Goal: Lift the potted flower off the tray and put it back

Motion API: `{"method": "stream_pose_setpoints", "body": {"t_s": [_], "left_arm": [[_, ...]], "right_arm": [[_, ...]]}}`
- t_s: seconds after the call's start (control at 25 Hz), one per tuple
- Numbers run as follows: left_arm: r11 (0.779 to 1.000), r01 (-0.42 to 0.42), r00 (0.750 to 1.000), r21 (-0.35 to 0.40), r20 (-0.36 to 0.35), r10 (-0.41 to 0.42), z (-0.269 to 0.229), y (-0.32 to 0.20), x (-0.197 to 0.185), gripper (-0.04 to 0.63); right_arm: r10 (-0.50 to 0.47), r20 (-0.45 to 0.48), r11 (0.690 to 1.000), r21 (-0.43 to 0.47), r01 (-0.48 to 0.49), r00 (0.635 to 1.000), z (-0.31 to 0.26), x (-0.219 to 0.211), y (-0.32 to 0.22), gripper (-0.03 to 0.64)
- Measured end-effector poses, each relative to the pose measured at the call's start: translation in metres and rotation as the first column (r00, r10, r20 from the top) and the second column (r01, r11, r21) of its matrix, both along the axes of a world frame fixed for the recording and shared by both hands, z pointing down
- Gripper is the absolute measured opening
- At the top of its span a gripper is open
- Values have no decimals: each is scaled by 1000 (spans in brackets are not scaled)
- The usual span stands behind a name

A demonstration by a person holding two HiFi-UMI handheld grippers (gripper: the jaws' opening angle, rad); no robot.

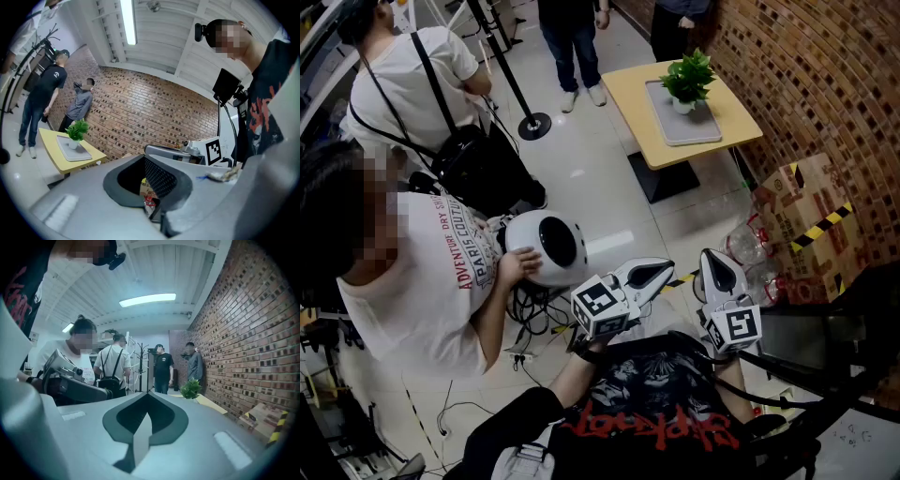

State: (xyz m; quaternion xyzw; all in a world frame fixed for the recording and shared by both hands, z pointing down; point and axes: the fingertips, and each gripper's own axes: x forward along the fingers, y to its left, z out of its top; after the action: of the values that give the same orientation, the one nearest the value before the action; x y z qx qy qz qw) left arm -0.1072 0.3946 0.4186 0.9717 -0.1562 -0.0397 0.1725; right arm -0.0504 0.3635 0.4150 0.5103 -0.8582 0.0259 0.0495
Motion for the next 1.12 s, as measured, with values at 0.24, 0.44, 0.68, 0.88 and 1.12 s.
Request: {"method": "stream_pose_setpoints", "body": {"t_s": [0.24, 0.44, 0.68, 0.88, 1.12], "left_arm": [[1000, -1, 1000, -21, 8, 2, 15, -75, 36, 2], [1000, 21, 999, -14, 28, -21, 27, -174, 84, 2], [998, 57, 997, -6, 51, -56, 9, -292, 134, 2], [997, 72, 992, -13, 102, -71, 12, -350, 148, 2], [996, 69, 984, -56, 169, -59, 27, -400, 133, 2]], "right_arm": [[16, 19, 1000, -22, -16, 1000, 20, 34, -91, 0], [13, 41, 1000, -25, -12, 999, 44, 73, -203, 0], [14, 15, 998, -53, -13, 1000, 92, 121, -341, 58], [-27, -30, 983, -182, 21, 999, 171, 125, -450, 327], [-40, -78, 933, -359, 9, 996, 277, 113, -583, 592]]}}
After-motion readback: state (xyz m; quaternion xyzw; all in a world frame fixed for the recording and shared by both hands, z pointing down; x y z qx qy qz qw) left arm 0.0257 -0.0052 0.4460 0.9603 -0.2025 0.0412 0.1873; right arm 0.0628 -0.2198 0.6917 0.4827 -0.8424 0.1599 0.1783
